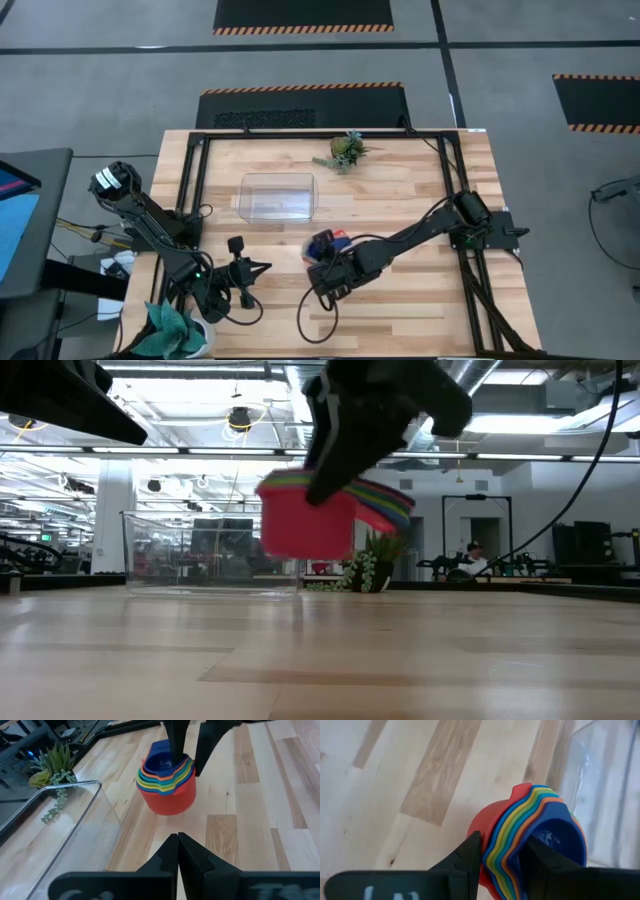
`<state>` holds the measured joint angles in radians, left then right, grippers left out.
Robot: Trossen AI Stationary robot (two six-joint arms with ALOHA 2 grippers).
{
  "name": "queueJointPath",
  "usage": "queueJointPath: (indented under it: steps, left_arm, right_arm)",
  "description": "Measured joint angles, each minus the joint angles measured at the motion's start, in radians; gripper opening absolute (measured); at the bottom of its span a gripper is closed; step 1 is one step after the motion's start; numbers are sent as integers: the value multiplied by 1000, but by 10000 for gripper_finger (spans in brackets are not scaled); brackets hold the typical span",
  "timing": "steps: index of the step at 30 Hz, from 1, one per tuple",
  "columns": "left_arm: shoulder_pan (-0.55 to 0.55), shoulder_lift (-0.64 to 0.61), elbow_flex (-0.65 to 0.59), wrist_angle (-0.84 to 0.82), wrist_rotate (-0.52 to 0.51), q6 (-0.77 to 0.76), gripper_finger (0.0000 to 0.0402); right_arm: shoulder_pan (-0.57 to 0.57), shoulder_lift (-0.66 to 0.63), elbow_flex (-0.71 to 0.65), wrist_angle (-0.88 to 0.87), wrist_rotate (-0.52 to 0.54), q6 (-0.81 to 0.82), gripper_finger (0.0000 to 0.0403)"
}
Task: Nest measuring cups in basket
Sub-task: Put the stacked measuring cups into the transparent bin
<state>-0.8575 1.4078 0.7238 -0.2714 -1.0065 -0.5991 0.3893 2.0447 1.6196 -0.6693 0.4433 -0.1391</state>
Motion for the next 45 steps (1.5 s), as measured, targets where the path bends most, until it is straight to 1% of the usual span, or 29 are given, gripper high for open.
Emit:
queueJointPath:
  steps: [10, 20, 23, 27, 33, 39, 41, 45]
  left_arm:
    - [0, 0, 0, 0, 1, 0, 0]
    - [0, 0, 0, -4, 6, 14, 0]
    - [-2, 0, 0, -38, 16, 14, 0]
    - [-33, 0, 0, -112, 1, 8, 0]
    - [-126, 0, 0, -204, -49, -86, 0]
    - [-220, -2, 0, -379, -132, -314, 0]
    - [-238, -2, 0, -424, -147, -386, 0]
    - [-244, -2, 0, -469, -150, -454, 0]
  right_arm:
    - [-8, -2, 125, -21, 4, -101, 124]
    - [-90, -3, 209, -20, 3, -159, 124]
    - [-118, -3, 235, -17, 2, -164, 124]
    - [-149, -4, 255, 20, -3, -227, 124]
    - [-198, -5, 281, 83, -63, -265, 124]
    - [-246, 0, 281, 178, -114, -305, 124]
    - [-260, 6, 281, 205, -133, -312, 124]
    - [-286, 5, 280, 239, -164, -310, 124]
